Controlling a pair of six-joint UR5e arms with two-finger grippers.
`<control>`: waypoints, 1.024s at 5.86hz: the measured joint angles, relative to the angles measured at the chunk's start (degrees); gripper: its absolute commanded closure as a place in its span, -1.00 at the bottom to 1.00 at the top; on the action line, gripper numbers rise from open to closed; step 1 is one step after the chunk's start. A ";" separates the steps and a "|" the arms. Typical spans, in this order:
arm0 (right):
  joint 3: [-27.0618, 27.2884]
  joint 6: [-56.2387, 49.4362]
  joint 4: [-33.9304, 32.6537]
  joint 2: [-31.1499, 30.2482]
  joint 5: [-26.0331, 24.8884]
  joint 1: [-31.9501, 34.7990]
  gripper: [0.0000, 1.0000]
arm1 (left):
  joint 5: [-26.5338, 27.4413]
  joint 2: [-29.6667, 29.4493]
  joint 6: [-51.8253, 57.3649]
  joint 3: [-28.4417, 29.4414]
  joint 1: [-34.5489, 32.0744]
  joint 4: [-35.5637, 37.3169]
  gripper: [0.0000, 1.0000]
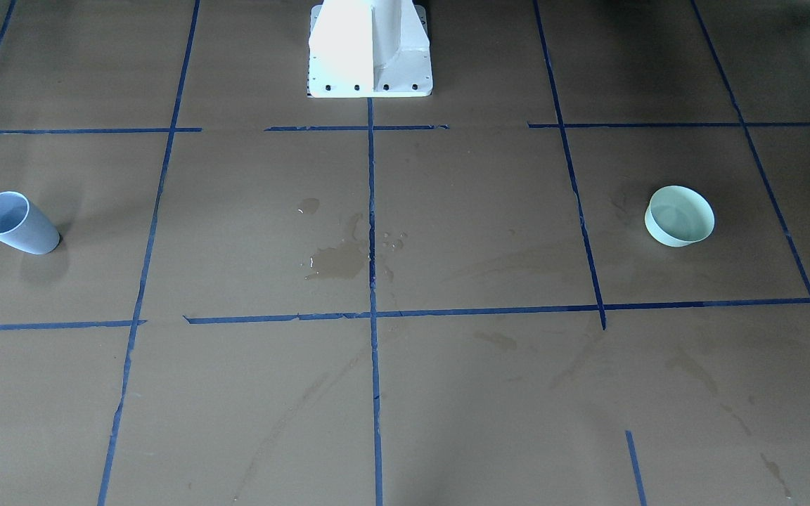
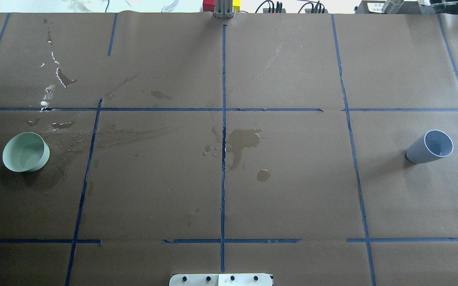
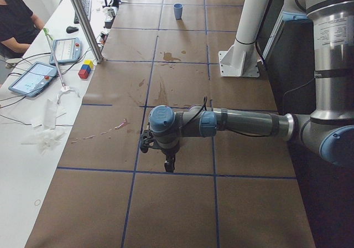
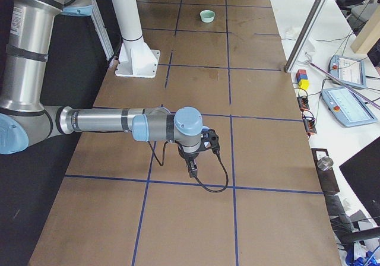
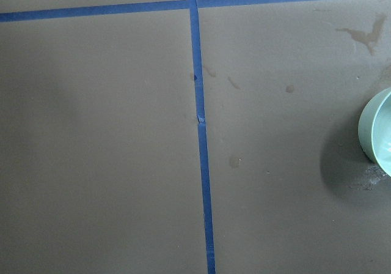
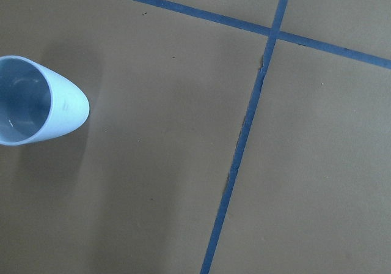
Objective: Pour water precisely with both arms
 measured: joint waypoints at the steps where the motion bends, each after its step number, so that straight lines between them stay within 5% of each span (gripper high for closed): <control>1: 0.02 0.09 0.08 0.02 0.03 -0.02 -1.00 | -0.01 0.03 0.06 -0.10 -0.01 -0.07 -1.00; 6: -0.19 0.18 0.23 0.02 4.20 -0.22 -1.00 | 0.02 -0.10 -4.72 -0.69 2.07 -3.81 -1.00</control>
